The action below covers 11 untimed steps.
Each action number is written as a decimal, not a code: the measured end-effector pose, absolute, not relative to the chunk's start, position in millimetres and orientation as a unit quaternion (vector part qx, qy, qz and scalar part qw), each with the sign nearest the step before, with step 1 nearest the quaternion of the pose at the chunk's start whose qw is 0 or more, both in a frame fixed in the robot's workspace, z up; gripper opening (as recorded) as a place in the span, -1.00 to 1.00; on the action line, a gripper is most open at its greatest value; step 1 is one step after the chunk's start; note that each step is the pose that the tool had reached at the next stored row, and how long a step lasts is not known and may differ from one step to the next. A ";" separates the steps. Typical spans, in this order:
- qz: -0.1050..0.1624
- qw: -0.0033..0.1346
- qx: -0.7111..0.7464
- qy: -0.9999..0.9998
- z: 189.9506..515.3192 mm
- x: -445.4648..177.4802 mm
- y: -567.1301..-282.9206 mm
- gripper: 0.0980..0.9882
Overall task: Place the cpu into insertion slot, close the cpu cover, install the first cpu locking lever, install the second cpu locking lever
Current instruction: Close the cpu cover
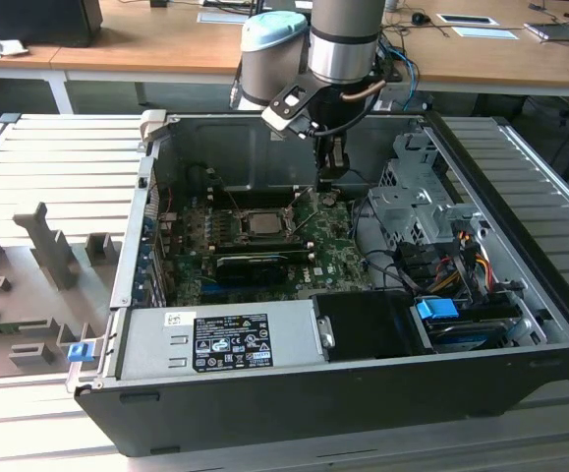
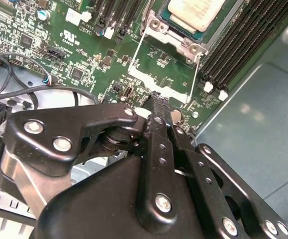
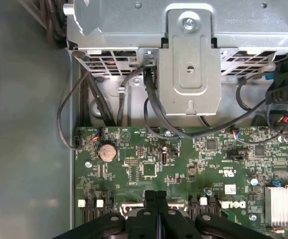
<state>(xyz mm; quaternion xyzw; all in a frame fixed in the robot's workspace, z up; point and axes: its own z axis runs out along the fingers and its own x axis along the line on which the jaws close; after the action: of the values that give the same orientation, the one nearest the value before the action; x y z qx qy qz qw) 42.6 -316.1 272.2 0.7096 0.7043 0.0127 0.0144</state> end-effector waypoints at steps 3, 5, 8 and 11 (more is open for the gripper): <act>0.013 0.014 0.710 0.704 271.8 43.1 -316.1 -0.98; 0.013 0.014 0.710 0.704 271.3 43.5 -316.1 -0.98; 0.013 0.014 0.710 0.704 270.5 45.6 -316.1 -0.98; 0.013 0.014 0.710 0.704 269.6 50.5 -316.0 -0.98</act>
<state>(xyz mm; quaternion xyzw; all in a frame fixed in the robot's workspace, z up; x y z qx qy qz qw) 50.5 -316.0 269.6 0.7096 0.7043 0.0129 0.0143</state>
